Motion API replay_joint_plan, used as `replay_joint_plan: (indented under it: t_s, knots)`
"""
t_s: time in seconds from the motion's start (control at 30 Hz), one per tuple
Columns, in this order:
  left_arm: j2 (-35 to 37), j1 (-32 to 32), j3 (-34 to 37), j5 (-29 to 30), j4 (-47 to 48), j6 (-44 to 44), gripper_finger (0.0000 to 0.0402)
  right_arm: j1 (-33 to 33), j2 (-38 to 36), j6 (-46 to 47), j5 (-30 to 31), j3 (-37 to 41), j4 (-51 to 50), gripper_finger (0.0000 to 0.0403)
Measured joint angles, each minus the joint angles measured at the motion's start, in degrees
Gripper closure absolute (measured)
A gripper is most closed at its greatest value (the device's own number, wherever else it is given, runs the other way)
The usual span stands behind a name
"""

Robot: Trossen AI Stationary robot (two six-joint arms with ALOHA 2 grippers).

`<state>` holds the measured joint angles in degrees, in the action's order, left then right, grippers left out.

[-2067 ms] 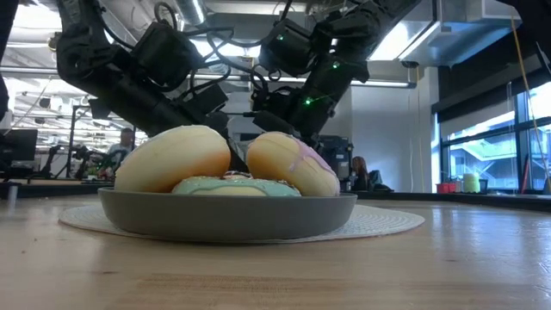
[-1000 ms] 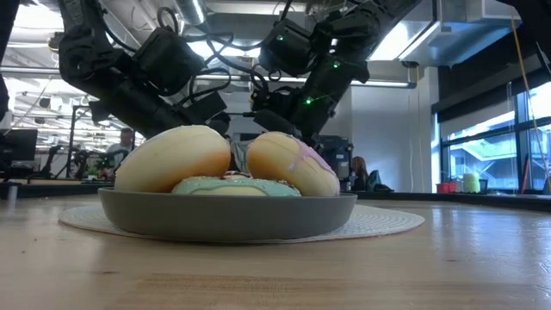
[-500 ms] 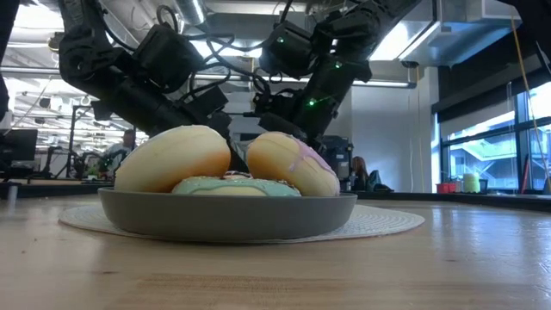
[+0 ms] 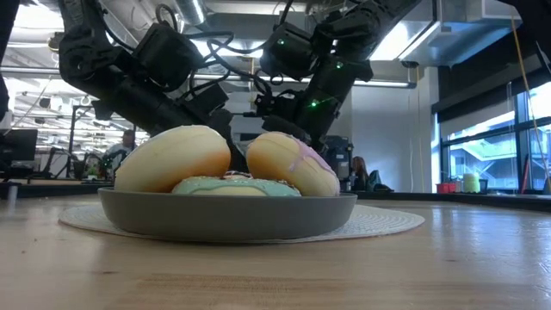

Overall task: Pick & Place donuts
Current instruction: Put the small brown donut on the white plate, then put the small orange donut on the white plate

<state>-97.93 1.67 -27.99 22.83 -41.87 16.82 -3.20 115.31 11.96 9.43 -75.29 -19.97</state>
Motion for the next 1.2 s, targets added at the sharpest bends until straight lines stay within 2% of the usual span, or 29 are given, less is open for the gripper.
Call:
replay_joint_plan:
  t_s: [0.23, 0.37, 0.7, 0.87, 0.97, 1.1, 1.2]
  knots:
    - [0.0, 0.0, 0.0, 0.0, 0.0, 0.0, 0.0249, 0.0, 0.0, -0.3, 0.0, -3.1, -3.3, 0.0187]
    - [0.0, 0.0, 0.0, 0.0, 0.0, 0.0, 0.0253, 0.0, 0.0, -0.3, 0.1, -5.8, -5.6, 0.0164]
    - [0.0, 0.0, 0.0, 0.0, 0.1, 0.6, 0.0249, 0.1, 0.0, 0.4, 0.1, -7.2, -11.1, 0.0157]
    - [0.0, 0.0, 0.0, -0.5, 0.4, 0.1, 0.0252, 1.9, -0.3, 1.4, 0.4, -7.1, -20.4, 0.0157]
    - [1.0, 0.0, 0.0, -3.4, 0.6, -1.2, 0.0253, 4.7, -2.1, 3.2, 3.7, -7.0, -26.5, 0.0157]
    - [5.4, 0.0, 0.4, -9.2, 1.3, -1.5, 0.0251, 9.3, -5.4, 8.6, 13.1, -6.4, -36.2, 0.0157]
    - [10.8, -0.1, 1.9, -12.6, 1.7, -1.5, 0.0249, 12.6, -9.1, 13.7, 13.0, -4.3, -40.5, 0.0157]
